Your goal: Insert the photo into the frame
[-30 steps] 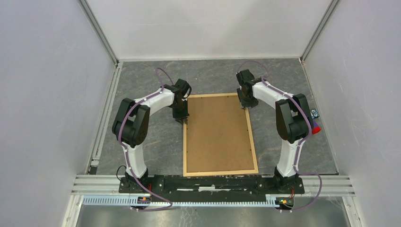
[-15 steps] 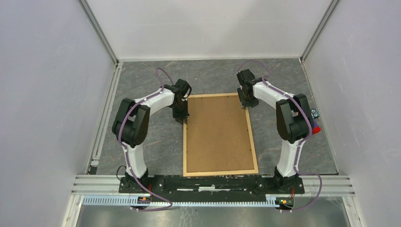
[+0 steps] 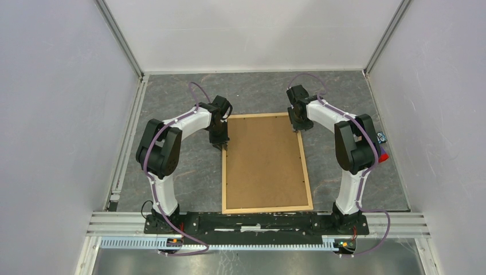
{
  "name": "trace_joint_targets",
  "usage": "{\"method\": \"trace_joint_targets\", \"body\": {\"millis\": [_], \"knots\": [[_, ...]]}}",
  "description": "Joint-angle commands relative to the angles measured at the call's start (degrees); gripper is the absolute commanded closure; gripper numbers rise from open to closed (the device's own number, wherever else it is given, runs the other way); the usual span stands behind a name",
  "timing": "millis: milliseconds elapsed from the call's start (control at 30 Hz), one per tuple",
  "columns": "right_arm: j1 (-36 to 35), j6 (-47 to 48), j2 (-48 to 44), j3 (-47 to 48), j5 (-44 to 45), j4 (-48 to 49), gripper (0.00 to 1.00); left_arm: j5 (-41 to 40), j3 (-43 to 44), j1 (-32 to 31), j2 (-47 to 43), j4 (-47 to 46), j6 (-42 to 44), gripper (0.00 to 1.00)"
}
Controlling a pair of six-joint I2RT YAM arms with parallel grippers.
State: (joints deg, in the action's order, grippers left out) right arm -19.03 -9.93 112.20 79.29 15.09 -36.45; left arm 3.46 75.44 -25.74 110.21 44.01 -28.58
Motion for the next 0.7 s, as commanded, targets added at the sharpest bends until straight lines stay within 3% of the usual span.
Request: {"method": "trace_joint_targets", "body": {"millis": [0, 667], "knots": [[1.06, 0.05, -0.19, -2.84, 5.73, -1.31, 0.55, -1.73, 0.23, -0.47, -0.27, 0.77, -0.34, 0.98], [1.89, -0.30, 5.05, -3.78, 5.72, -1.05, 0.55, -3.31, 0.59, -1.07, 0.18, 1.36, 0.98, 0.98]]}}
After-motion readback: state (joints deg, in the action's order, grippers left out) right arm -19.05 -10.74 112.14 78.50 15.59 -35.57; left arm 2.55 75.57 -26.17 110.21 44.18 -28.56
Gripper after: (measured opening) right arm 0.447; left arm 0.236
